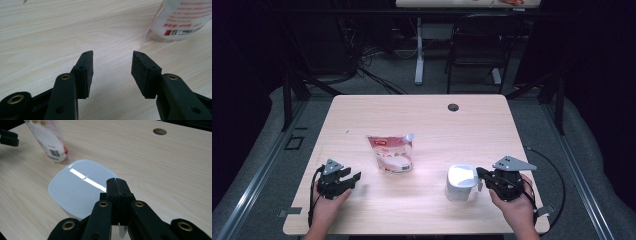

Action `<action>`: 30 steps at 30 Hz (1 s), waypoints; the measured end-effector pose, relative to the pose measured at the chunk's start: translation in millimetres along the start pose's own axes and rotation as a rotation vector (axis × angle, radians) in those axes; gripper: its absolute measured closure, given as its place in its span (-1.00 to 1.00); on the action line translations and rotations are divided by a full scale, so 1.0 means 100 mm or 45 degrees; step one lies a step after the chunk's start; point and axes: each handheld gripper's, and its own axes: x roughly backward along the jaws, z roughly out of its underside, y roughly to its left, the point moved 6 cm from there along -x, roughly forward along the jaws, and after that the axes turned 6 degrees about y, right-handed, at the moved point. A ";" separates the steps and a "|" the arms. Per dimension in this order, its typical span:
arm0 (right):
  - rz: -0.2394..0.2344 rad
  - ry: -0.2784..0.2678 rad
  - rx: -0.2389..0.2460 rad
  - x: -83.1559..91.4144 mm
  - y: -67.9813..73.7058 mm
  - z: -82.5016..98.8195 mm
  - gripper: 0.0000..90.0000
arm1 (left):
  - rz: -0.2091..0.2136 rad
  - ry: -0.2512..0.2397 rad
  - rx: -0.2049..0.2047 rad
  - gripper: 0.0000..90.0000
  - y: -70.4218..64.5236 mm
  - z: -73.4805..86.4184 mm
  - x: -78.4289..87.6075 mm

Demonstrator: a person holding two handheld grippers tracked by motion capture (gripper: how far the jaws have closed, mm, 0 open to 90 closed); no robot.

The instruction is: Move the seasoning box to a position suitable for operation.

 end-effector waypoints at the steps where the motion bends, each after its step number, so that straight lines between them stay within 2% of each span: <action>1: -0.007 0.003 -0.007 -0.03 -0.01 0.02 1.00 | 0.001 0.002 0.003 0.17 0.00 0.00 0.00; 7: -0.012 0.014 -0.010 -0.07 0.00 0.03 1.00 | 0.004 0.002 0.002 0.17 0.01 0.00 0.00; 16: -0.028 0.014 -0.047 -0.08 0.00 0.04 1.00 | 0.013 0.004 0.001 0.17 0.00 0.00 0.00; 30: -0.083 0.004 -0.132 -0.08 -0.04 0.05 1.00 | 0.017 0.004 0.006 0.17 0.00 0.00 0.00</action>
